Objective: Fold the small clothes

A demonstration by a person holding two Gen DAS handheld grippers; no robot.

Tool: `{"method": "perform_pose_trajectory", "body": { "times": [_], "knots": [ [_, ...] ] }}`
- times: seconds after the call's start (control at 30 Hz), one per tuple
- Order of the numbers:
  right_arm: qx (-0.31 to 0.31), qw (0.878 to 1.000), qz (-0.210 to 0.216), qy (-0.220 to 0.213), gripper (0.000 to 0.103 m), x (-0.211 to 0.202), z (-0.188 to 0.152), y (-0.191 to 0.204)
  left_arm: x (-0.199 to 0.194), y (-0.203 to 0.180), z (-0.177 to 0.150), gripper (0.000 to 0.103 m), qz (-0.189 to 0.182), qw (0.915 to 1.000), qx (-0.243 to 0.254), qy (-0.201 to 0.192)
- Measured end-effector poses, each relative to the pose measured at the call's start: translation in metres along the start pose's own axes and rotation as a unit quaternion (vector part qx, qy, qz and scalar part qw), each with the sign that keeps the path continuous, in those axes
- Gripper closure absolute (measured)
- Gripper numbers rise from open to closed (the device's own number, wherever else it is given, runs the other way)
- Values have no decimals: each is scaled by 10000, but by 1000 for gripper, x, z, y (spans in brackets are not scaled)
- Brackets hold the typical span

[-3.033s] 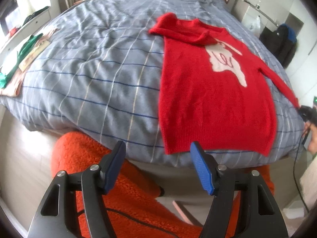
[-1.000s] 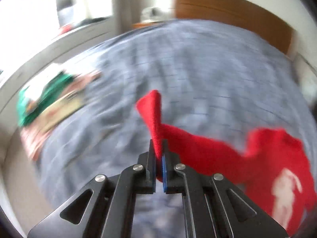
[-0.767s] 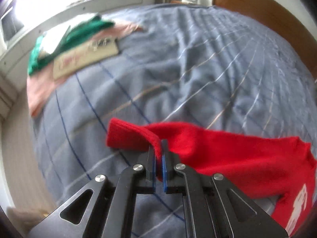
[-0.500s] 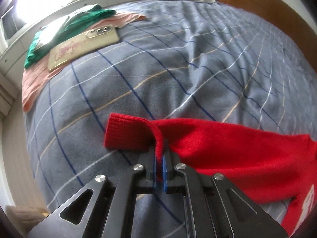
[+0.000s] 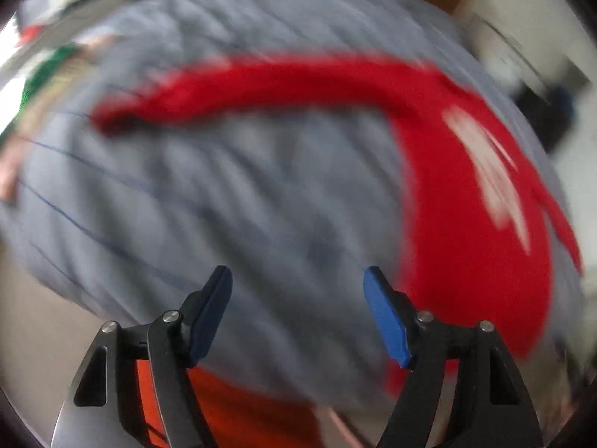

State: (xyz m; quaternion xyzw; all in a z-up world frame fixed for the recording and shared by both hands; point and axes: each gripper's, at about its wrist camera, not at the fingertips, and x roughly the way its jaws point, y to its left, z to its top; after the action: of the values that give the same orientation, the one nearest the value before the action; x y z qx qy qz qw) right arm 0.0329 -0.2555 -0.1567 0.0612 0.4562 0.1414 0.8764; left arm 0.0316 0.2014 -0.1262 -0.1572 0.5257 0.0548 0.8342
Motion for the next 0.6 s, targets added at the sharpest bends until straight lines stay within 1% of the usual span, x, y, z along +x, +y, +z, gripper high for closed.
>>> {"method": "perform_pose_trajectory", "body": {
  "times": [0.1, 0.2, 0.23, 0.27, 0.3, 0.33, 0.37, 0.4, 0.43, 0.47, 0.6],
  "knots": [
    [122, 9967, 746, 313, 36, 20, 6, 11, 16, -28, -30, 28, -416, 9981, 313, 323],
    [152, 9919, 1068, 676, 36, 42, 2, 19, 26, -48, -43, 28, -406, 9959, 721, 359],
    [145, 9901, 1160, 781, 36, 49, 0, 22, 27, -52, -44, 28, -462, 9952, 785, 364],
    [116, 9886, 1189, 916, 36, 57, -3, 25, 30, -55, -44, 34, -529, 9943, 838, 389],
    [86, 9880, 1210, 959, 41, 61, -5, 27, 33, -57, -43, 42, -580, 9935, 882, 425],
    [19, 9871, 1273, 975, 45, 64, -6, 32, 38, -61, -44, 71, -606, 9927, 919, 486],
    [-31, 9865, 1327, 954, 60, 65, -6, 35, 42, -63, -44, 99, -629, 9920, 938, 573],
    [-48, 9865, 1343, 933, 82, 65, -6, 37, 46, -66, -47, 99, -639, 9916, 918, 653],
    [-52, 9879, 1261, 897, 95, 64, -5, 39, 46, -65, -48, 100, -590, 9927, 853, 621],
    [-56, 9890, 1165, 905, 99, 64, -5, 40, 45, -64, -48, 101, -565, 9929, 837, 626],
    [-255, 9905, 837, 1059, 100, 48, -11, 45, 35, -59, -53, 101, -291, 9929, 1008, 559]
  ]
}}
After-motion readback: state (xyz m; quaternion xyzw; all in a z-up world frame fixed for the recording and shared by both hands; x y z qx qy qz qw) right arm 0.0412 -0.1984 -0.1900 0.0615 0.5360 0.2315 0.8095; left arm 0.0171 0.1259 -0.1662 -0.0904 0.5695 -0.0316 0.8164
